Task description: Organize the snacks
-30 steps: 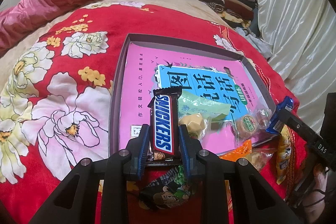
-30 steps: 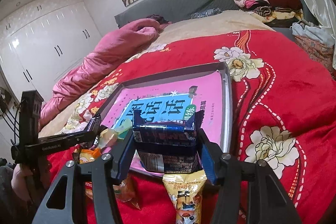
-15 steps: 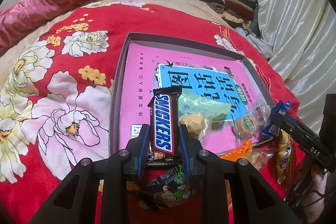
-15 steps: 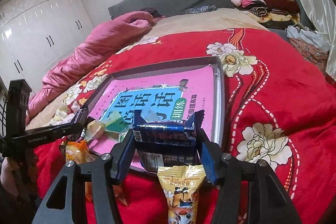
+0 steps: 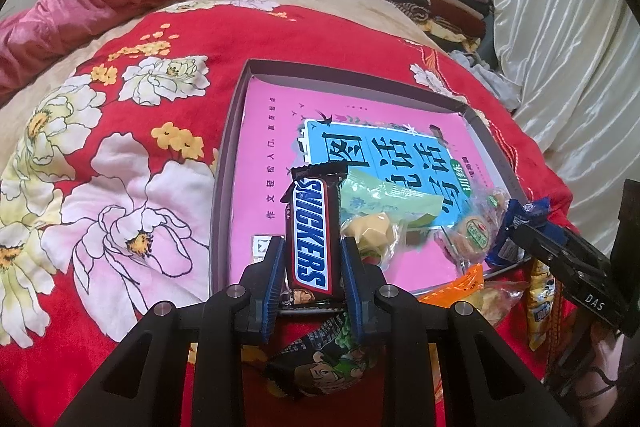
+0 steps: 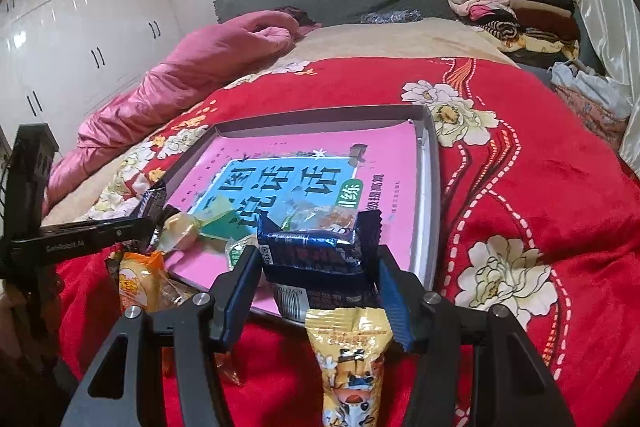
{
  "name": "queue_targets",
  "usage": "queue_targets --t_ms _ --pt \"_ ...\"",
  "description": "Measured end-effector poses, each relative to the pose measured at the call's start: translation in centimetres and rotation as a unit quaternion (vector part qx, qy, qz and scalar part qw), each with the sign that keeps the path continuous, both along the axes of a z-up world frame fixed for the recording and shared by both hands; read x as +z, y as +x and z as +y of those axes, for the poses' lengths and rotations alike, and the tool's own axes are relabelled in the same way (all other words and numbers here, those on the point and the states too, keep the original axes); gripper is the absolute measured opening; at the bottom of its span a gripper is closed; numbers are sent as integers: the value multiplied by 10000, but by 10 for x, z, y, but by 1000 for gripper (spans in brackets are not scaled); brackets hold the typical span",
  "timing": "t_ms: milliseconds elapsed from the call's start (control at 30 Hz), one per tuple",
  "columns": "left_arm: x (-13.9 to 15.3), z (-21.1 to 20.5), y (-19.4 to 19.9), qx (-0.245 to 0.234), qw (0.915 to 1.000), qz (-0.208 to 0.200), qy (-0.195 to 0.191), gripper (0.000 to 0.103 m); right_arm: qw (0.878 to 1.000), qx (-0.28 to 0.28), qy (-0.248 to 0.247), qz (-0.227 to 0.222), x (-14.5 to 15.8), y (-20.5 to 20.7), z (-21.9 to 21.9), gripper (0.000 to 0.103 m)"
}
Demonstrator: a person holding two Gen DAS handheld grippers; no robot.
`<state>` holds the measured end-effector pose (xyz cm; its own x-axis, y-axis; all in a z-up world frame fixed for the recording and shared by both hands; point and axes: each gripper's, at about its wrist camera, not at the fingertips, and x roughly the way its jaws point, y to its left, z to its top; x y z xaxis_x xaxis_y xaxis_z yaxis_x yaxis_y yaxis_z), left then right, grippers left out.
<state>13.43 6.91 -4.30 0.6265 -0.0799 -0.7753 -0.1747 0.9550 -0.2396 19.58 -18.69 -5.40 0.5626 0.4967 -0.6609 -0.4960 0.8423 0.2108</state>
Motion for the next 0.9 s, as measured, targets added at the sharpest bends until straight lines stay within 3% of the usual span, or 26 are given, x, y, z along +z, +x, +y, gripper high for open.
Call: queue_targets --t_ms 900 --pt "-2 2 0 20 9999 21 -101 29 9999 -22 121 27 2 -1 -5 58"
